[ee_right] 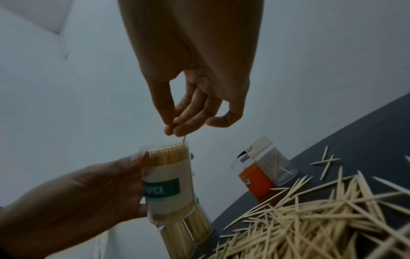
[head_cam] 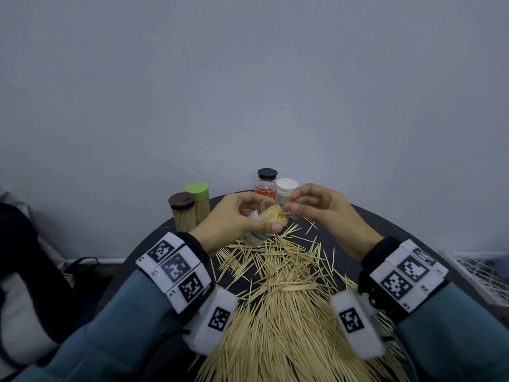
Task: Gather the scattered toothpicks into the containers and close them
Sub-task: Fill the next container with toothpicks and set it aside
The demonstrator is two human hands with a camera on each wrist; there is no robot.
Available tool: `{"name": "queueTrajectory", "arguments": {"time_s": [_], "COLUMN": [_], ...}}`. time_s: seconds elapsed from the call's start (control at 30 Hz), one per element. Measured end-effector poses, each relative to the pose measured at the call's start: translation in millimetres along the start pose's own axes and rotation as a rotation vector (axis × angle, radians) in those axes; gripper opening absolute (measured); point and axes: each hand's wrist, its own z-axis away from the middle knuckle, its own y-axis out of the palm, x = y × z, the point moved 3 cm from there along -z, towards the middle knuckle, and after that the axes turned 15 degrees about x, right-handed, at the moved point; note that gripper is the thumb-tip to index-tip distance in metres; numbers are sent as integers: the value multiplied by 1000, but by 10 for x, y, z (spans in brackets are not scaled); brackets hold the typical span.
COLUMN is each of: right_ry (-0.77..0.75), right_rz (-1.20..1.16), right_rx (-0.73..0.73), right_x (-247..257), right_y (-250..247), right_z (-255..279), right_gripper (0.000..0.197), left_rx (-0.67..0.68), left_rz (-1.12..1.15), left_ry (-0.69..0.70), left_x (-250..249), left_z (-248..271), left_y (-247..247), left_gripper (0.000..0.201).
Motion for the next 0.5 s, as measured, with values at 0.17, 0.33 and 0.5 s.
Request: {"name": "queueTrajectory", "arguments": {"time_s": [0.17,0.33,0.5], "right_ry": [165,803,1066], "right_rz": [156,747,1045], "right_rx": [-96,262,396], "right_x": [-103,-315,-361], "right_y": [-176,-98,204], "right_z": [-24,-36,-73], "right_gripper": [16,43,78], "left_rx": [-32,-60,-61], "left_rz": [37,51,36], "left_ry": [11,10,10], "left_x": [-25,-38,-51], "left_z": [1,4,13], "left_y": [-43,-94,-92], "left_gripper": [63,48,45]}}
